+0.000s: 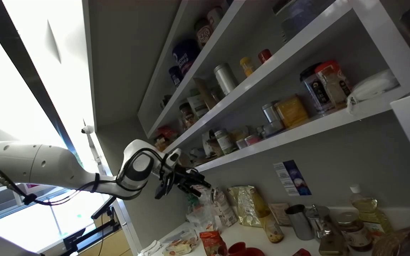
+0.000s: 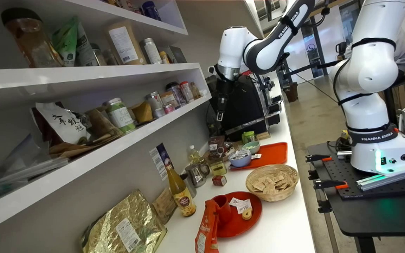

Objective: Remove the tim hortons from the shelf and put it on the countertop

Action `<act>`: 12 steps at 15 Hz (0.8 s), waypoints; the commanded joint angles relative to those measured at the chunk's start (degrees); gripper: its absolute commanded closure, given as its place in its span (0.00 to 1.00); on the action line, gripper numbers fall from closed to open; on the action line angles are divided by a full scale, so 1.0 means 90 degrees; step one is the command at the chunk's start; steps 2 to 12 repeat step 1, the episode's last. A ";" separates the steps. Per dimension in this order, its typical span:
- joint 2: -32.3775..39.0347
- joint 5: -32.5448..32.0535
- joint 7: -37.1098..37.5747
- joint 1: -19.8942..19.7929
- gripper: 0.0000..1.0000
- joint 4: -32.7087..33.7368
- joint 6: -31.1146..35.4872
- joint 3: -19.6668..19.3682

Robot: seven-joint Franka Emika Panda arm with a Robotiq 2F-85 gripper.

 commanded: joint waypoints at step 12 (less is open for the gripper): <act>-0.0003 0.0333 -0.0243 -0.0331 0.00 -0.0019 0.0046 0.0329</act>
